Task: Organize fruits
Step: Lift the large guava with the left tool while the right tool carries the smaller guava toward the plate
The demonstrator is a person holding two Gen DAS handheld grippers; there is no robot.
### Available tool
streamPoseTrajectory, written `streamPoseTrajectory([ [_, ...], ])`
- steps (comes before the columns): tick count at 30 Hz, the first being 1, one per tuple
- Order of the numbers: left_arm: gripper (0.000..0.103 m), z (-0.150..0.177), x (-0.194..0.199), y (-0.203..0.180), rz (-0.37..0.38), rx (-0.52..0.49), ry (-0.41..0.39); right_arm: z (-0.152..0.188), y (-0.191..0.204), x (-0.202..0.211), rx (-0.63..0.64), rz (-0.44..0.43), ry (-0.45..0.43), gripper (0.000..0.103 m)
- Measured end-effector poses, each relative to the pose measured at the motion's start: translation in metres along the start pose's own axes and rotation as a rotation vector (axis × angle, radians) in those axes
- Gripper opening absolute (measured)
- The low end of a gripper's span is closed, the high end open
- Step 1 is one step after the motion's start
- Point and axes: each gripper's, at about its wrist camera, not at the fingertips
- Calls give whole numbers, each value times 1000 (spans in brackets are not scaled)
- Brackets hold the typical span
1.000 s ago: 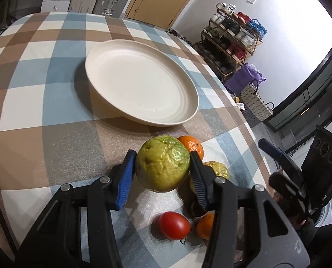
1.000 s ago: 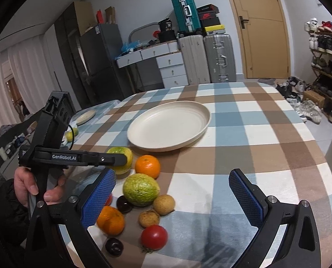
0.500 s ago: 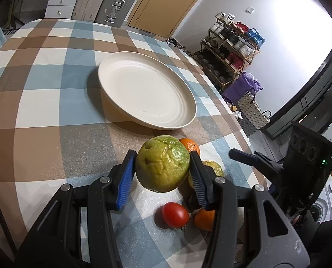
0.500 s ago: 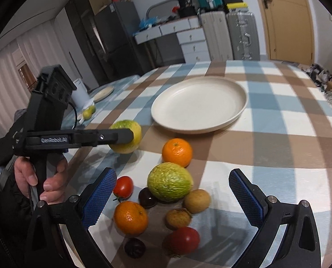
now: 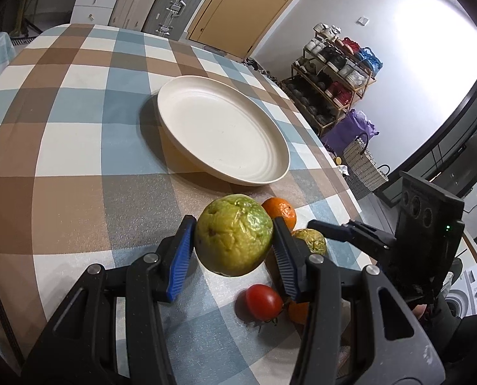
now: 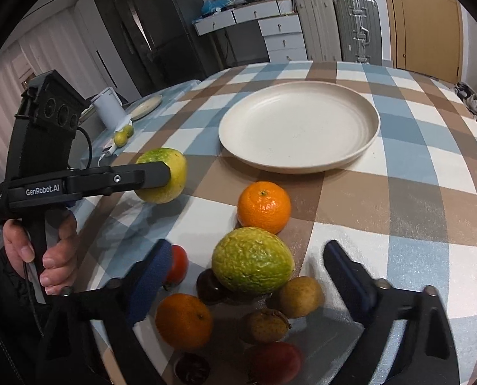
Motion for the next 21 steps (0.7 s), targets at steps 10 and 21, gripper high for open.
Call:
streamPoseTrajectory([
  [10,45,0,-2,2,2,4,0,2,-5,-6,-17,18,26,53],
  [21,45,-3,-3,-1,-6,-4,-4,5,-5,11,-36,-60,-56,52],
])
Point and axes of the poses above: each gripper's, at about its wrist camera, not at the fingertips, and x roughly against the way its jaws point, y to its left, z to its underside, and after that the axes turned 2 degrees about x, right-handed
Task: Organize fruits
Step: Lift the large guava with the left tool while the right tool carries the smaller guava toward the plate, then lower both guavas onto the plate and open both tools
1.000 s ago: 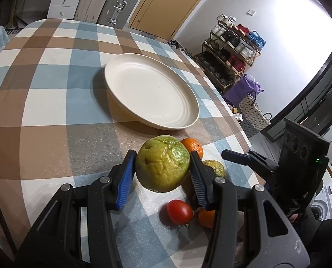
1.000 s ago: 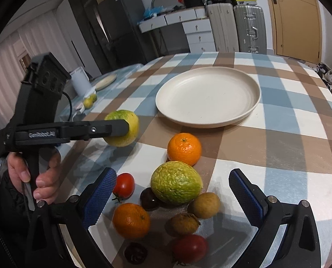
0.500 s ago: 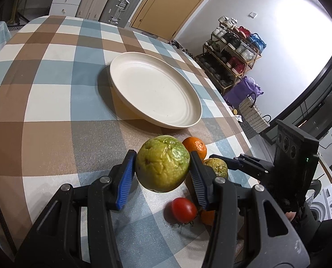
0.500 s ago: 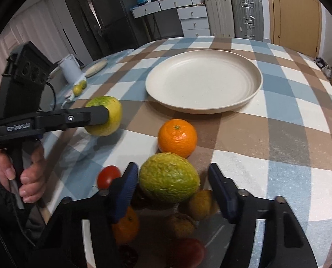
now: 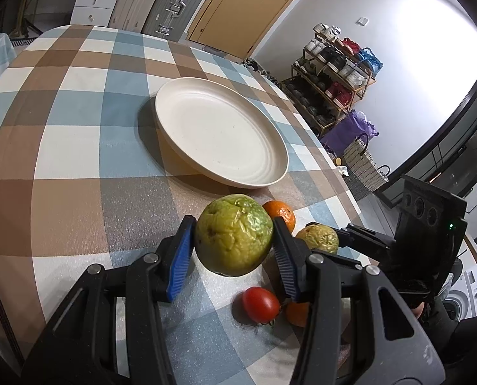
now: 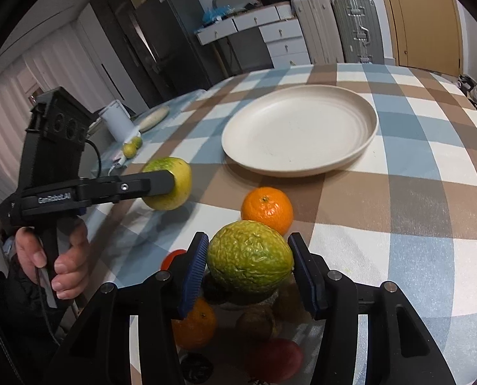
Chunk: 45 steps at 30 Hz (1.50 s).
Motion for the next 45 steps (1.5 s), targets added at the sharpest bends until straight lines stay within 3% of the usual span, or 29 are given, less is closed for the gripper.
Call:
streamPoseTrajectory([
  [10,45,-20,3,-7,-17,-15,-32,-8,-7,27,-46,-69,-123,52],
  [23,45,-101,-18,-28,-86,-79,-53,-90,-28,34,2,-49,-196,52],
  [28,45,-138,-38,-19,-116,-82,-44,-128,-46,8,-10,-68,-183,52],
  [35,45,-177,-81,-5,-127,-84,4,-161,-74,-38,-27,-31,-126,52],
  [45,45,-194,-132,4,-131,-96,71,-163,-93,-92,22,6,-22,52],
])
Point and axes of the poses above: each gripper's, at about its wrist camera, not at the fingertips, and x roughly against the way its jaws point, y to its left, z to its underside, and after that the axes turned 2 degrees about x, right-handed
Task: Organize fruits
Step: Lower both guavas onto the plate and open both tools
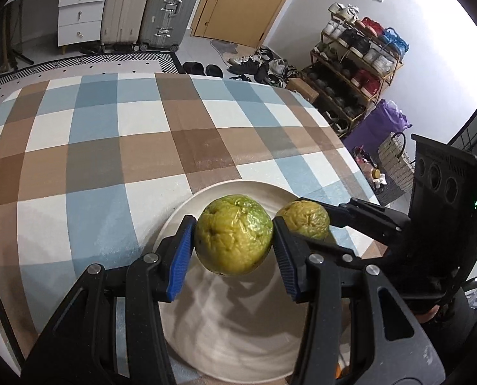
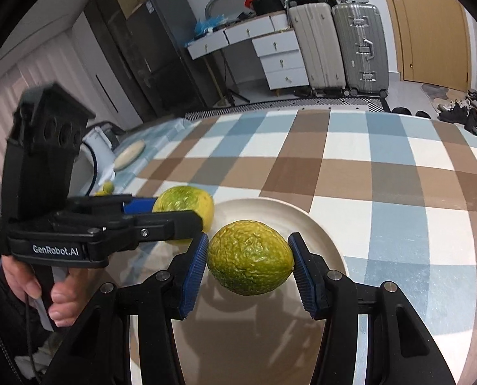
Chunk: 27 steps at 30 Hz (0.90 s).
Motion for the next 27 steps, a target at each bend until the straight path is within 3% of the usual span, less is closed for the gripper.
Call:
streamPoseTrajectory([
  [14,46,-6,-18,10,26,40,15,3,-12,-25,-16,10,43,53],
  [16,54,-7,-15,10,41,43,11,3,-13,-23,-23,-5,33,54],
  [17,60,-7,-11,9,42,41,3,2,-13,-18,-29,-27,15,56],
  [18,73,-7,-8,9,39,42,-8,2,-12,-15,-30,-35,4,67],
  [19,79,-6,-2,8,36,49,-27,2,-11,-11,-26,-31,-8,83],
  [20,80,-5,2,7,37,54,-39,2,-10,-5,-22,-10,-26,88],
  [27,82,8,41,-10,5,43,-79,10,-8,50,-53,37,-137,100],
])
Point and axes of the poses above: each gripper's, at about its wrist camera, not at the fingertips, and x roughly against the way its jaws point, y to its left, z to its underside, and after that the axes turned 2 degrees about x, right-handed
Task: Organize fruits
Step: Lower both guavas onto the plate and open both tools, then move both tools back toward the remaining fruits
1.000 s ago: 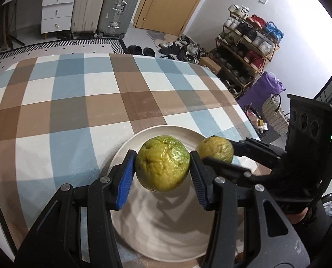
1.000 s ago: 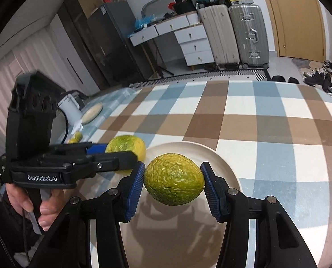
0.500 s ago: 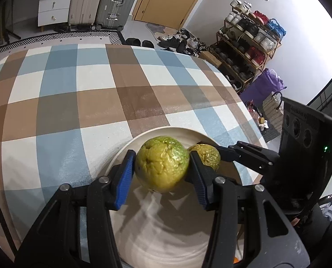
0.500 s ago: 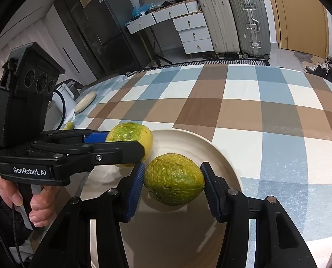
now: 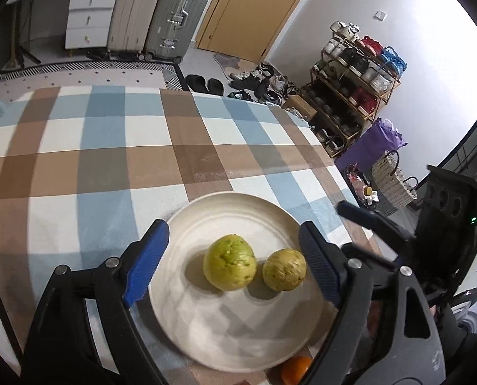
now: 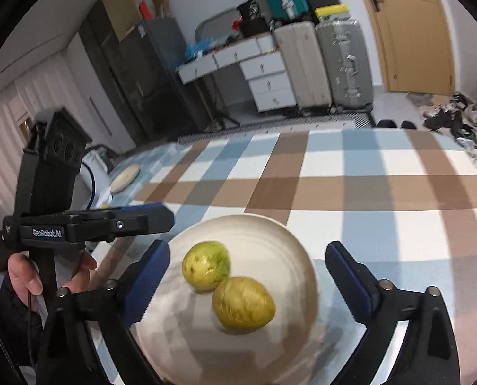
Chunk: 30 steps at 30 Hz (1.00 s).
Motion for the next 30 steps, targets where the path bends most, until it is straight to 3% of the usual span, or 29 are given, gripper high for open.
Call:
streamPoseTrajectory([
  [6,89,22,52,-22,-50,-22,-91,11,16,56,0,21,-78,102],
  [10,102,43,89,-39,-90,-38,-155,23,34,89,10,21,-130,103],
  [19,102,95,158,-73,-170,-76,-249,56,77,143,36,40,-193,103],
  [30,102,155,202,-90,-231,-88,-283,95,107,174,31,64,-197,103],
])
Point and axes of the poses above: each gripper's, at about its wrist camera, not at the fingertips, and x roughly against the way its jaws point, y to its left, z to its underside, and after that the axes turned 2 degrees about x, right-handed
